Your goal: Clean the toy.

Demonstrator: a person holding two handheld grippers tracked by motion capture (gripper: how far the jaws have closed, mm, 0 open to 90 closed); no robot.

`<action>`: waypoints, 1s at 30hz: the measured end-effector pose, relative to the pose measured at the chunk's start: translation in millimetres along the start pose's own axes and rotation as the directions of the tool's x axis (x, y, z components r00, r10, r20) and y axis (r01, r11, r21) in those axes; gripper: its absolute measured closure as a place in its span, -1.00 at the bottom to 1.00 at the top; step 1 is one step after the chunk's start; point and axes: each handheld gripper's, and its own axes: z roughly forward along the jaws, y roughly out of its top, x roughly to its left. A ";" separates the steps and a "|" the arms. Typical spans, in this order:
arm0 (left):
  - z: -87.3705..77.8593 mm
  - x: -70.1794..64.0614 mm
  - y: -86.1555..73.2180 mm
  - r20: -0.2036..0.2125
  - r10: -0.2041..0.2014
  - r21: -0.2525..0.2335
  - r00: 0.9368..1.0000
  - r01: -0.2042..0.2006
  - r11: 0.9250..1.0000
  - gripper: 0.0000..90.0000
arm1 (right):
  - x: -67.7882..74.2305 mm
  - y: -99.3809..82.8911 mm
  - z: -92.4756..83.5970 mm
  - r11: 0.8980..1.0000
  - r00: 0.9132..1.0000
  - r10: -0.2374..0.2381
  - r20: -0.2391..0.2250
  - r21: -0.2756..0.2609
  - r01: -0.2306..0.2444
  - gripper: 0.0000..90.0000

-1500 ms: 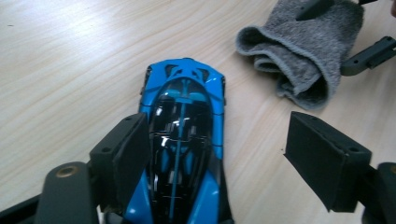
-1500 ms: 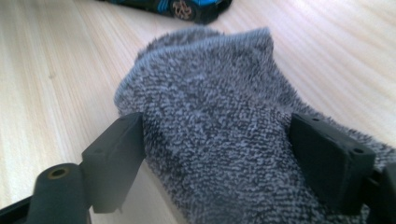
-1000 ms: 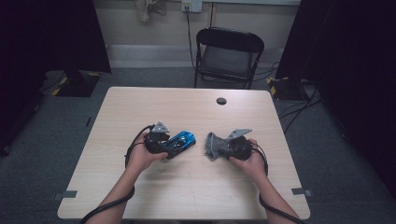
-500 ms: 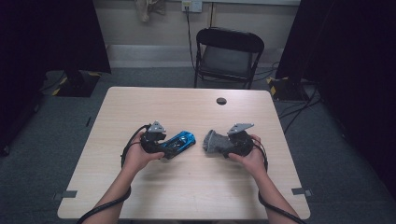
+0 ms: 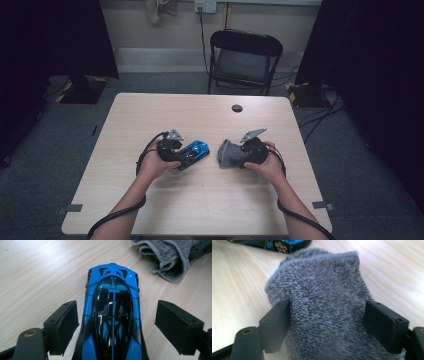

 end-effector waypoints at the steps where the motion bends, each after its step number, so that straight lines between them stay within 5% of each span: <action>1: 3.6 0.0 0.5 0.003 -0.009 -0.004 1.000 0.009 1.000 -0.60 | 0.7 -1.9 3.6 1.000 1.000 0.009 0.004 0.002 -0.009 -0.50; 11: 29.9 -0.9 9.8 0.001 0.026 0.042 1.000 -0.026 0.999 -0.61 | 10.0 -12.1 10.0 0.996 0.993 0.071 0.096 -0.061 -0.066 -0.38; 19: 40.7 -2.9 10.4 -0.016 0.044 0.088 0.999 -0.043 0.995 -0.62 | 12.2 -13.5 10.7 0.993 0.989 0.096 0.111 -0.077 -0.088 -0.38; 30: 38.2 -1.2 7.9 -0.020 0.040 0.082 0.999 -0.038 0.996 -0.45 | 12.7 -15.1 11.0 0.992 0.988 0.101 0.115 -0.091 -0.090 -0.38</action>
